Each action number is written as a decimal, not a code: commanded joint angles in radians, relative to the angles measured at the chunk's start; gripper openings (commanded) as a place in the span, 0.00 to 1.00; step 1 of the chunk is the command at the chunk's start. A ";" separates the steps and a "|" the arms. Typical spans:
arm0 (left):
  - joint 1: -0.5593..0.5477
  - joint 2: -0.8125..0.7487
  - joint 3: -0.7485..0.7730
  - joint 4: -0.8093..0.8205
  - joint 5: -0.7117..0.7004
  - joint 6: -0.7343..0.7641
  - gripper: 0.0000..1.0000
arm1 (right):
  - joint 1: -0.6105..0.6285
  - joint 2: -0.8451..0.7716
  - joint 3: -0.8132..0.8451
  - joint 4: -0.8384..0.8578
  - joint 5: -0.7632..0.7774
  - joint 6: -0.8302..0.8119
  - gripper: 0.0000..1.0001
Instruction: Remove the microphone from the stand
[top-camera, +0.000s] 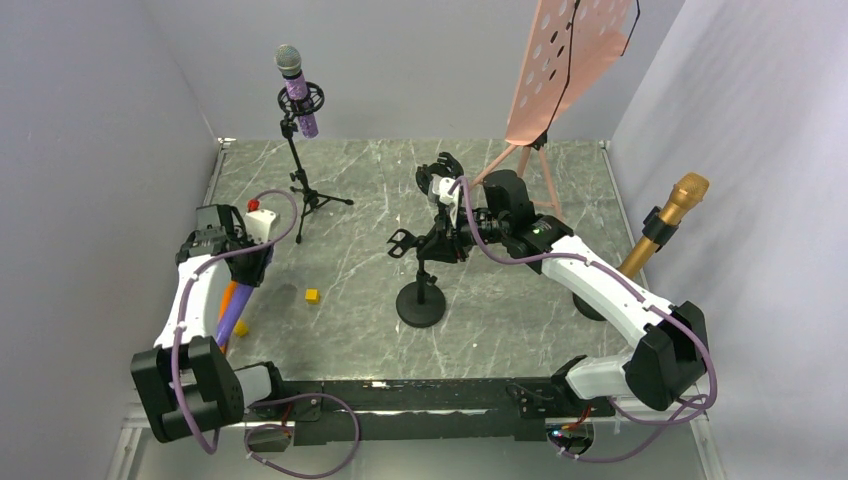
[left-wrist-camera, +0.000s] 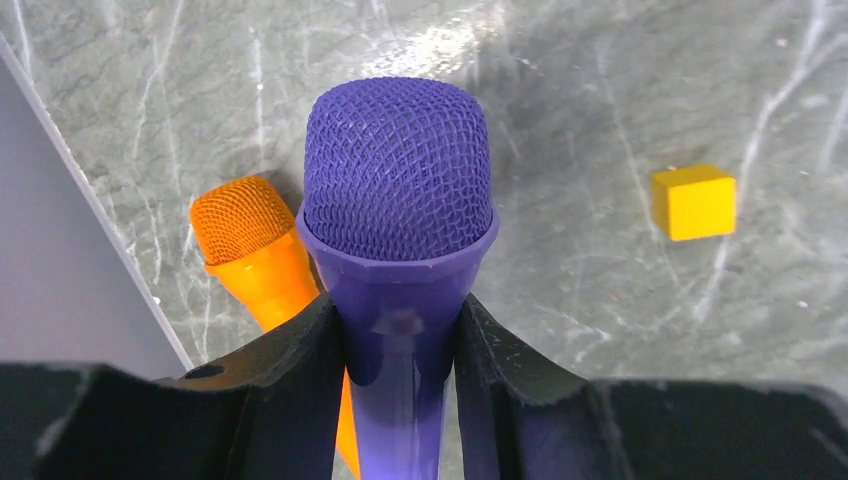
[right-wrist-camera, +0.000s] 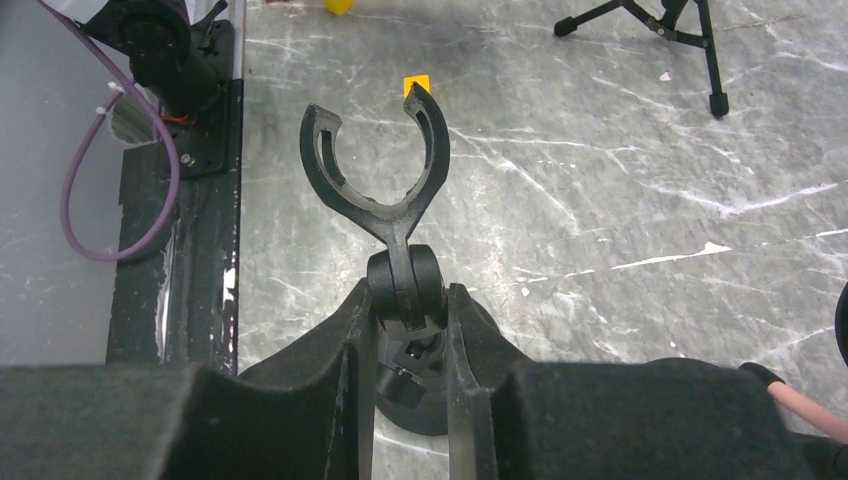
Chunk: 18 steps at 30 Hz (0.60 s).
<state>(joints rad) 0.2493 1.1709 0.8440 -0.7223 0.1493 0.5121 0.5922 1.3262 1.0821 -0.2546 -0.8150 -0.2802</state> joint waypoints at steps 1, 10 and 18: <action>0.016 0.038 -0.015 0.122 -0.090 -0.005 0.00 | -0.005 -0.027 0.055 -0.016 0.001 -0.009 0.01; 0.046 0.129 -0.056 0.250 -0.146 -0.072 0.08 | -0.006 -0.030 0.053 -0.014 -0.001 -0.004 0.00; 0.048 0.164 -0.041 0.216 -0.116 -0.105 0.41 | -0.016 -0.039 0.037 -0.002 -0.003 0.009 0.00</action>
<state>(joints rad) 0.2932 1.3415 0.7864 -0.5220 0.0315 0.4389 0.5850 1.3254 1.0931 -0.2836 -0.8097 -0.2852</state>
